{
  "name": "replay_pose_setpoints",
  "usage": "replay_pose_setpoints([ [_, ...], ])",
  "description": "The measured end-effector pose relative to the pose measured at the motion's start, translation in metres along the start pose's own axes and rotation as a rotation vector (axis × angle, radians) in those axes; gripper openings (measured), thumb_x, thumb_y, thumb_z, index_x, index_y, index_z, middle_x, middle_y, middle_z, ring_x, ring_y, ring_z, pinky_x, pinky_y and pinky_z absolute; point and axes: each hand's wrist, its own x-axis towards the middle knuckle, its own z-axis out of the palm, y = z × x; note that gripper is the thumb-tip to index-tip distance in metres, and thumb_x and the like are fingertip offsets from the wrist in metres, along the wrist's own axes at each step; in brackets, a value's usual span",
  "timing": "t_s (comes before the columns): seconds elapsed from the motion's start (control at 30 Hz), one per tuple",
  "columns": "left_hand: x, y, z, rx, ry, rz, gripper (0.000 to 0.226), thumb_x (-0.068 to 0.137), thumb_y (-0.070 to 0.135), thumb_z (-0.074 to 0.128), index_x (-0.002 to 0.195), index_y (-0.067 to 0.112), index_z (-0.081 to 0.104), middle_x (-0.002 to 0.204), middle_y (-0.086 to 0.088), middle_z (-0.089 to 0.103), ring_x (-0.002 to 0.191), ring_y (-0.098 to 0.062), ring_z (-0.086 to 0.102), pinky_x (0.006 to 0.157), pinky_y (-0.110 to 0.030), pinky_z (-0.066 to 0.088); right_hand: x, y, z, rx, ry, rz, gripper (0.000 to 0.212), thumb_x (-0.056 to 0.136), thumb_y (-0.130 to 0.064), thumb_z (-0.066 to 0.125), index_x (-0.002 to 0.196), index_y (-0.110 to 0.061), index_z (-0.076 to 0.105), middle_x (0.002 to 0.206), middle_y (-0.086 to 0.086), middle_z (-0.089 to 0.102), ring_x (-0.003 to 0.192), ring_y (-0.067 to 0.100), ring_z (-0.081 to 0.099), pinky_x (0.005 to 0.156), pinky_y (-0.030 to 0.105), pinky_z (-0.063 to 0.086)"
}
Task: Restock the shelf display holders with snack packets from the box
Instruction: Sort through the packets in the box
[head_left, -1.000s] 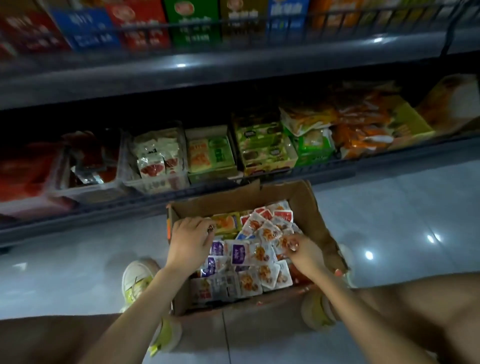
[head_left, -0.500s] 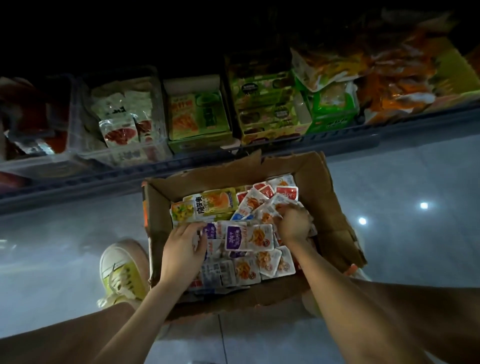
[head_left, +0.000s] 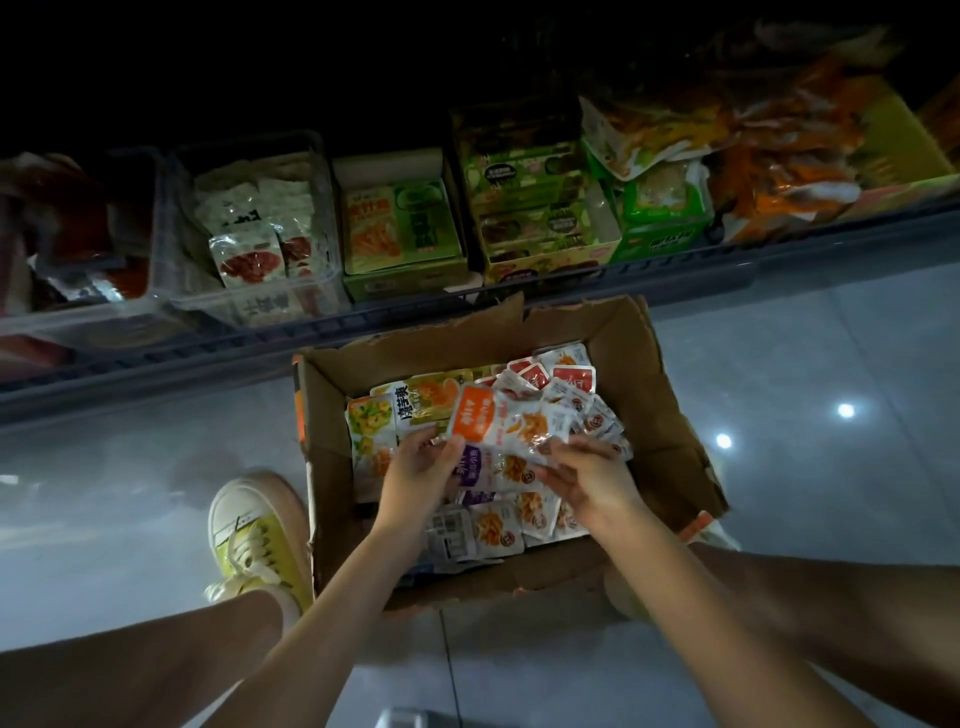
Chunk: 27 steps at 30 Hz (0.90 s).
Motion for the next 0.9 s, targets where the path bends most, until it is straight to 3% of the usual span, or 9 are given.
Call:
replay_pose_setpoints([
  [0.1, -0.003, 0.000, 0.007, -0.351, 0.012, -0.129, 0.042, 0.082, 0.017, 0.069, 0.121, 0.015, 0.052, 0.109, -0.008, 0.067, 0.096, -0.024, 0.068, 0.081, -0.040, 0.056, -0.011, 0.024, 0.013, -0.032, -0.100, 0.129, 0.015, 0.087, 0.006, 0.056, 0.098, -0.004, 0.060, 0.100, 0.017, 0.068, 0.077, 0.026, 0.069, 0.065, 0.035, 0.059],
  [0.2, 0.003, -0.003, 0.002, -0.358, 0.114, -0.093, 0.041, 0.083, 0.008, 0.068, 0.120, 0.016, 0.052, 0.105, -0.010, 0.067, 0.091, -0.026, 0.068, 0.069, -0.038, 0.057, -0.012, 0.033, 0.014, -0.222, -0.135, 0.116, 0.010, 0.087, 0.003, 0.060, 0.094, -0.004, 0.063, 0.087, 0.015, 0.072, 0.073, 0.027, 0.070, 0.069, 0.038, 0.059],
  [0.3, 0.018, -0.010, -0.010, -0.204, 0.162, -0.021, 0.039, 0.083, 0.010, 0.070, 0.117, 0.019, 0.053, 0.107, -0.008, 0.066, 0.097, -0.025, 0.066, 0.084, -0.046, 0.055, 0.013, 0.021, -0.002, -0.578, 0.042, -0.190, 0.008, 0.091, -0.008, 0.059, 0.094, -0.011, 0.066, 0.095, 0.009, 0.069, 0.086, 0.023, 0.067, 0.078, 0.035, 0.056],
  [0.4, 0.027, -0.013, -0.020, -0.092, 0.160, 0.019, 0.031, 0.083, 0.012, 0.071, 0.107, 0.024, 0.055, 0.105, -0.006, 0.067, 0.099, -0.025, 0.065, 0.093, -0.054, 0.049, 0.040, 0.003, -0.013, -0.946, 0.300, -0.488, 0.019, 0.090, -0.024, 0.062, 0.105, -0.013, 0.065, 0.103, 0.004, 0.069, 0.097, 0.022, 0.065, 0.072, 0.027, 0.046],
  [0.53, 0.036, -0.020, -0.025, -0.106, 0.141, -0.019, 0.036, 0.080, 0.016, 0.074, 0.113, 0.014, 0.060, 0.105, -0.007, 0.070, 0.098, -0.026, 0.066, 0.093, -0.053, 0.050, 0.070, -0.006, -0.011, -1.182, 0.433, -0.485, 0.030, 0.088, -0.034, 0.065, 0.112, -0.017, 0.060, 0.110, 0.002, 0.067, 0.100, 0.023, 0.064, 0.074, 0.030, 0.048],
  [0.63, 0.038, -0.024, -0.027, -0.116, 0.155, -0.037, 0.025, 0.081, 0.015, 0.073, 0.104, 0.017, 0.064, 0.103, -0.007, 0.071, 0.098, -0.026, 0.066, 0.094, -0.051, 0.049, 0.085, -0.001, -0.011, -1.399, 0.444, -0.447, 0.018, 0.091, -0.034, 0.059, 0.100, -0.019, 0.064, 0.102, 0.001, 0.069, 0.089, 0.018, 0.065, 0.068, 0.027, 0.049],
  [0.7, 0.039, -0.022, -0.028, -0.138, 0.183, -0.044, 0.017, 0.083, 0.014, 0.072, 0.097, 0.021, 0.064, 0.101, -0.007, 0.071, 0.097, -0.027, 0.066, 0.093, -0.051, 0.050, 0.084, -0.003, -0.012, -1.308, 0.453, -0.455, 0.015, 0.093, -0.025, 0.057, 0.100, -0.017, 0.067, 0.101, 0.000, 0.070, 0.086, 0.015, 0.064, 0.062, 0.023, 0.043],
  [0.8, 0.039, -0.018, -0.027, -0.129, 0.219, -0.035, 0.014, 0.086, 0.016, 0.068, 0.096, 0.023, 0.061, 0.100, -0.005, 0.069, 0.097, -0.026, 0.065, 0.093, -0.050, 0.049, 0.061, -0.017, -0.013, -0.812, 0.409, -0.465, 0.011, 0.092, -0.014, 0.059, 0.101, -0.013, 0.065, 0.092, -0.001, 0.066, 0.084, 0.015, 0.064, 0.065, 0.025, 0.046],
  [0.9, 0.037, -0.014, -0.023, -0.149, 0.232, -0.043, 0.019, 0.088, 0.018, 0.066, 0.105, 0.021, 0.057, 0.104, -0.006, 0.067, 0.100, -0.027, 0.064, 0.093, -0.050, 0.049, 0.036, -0.020, -0.015, -0.402, 0.258, -0.318, 0.008, 0.091, -0.011, 0.061, 0.099, -0.014, 0.062, 0.093, 0.004, 0.068, 0.074, 0.016, 0.065, 0.058, 0.027, 0.053],
])
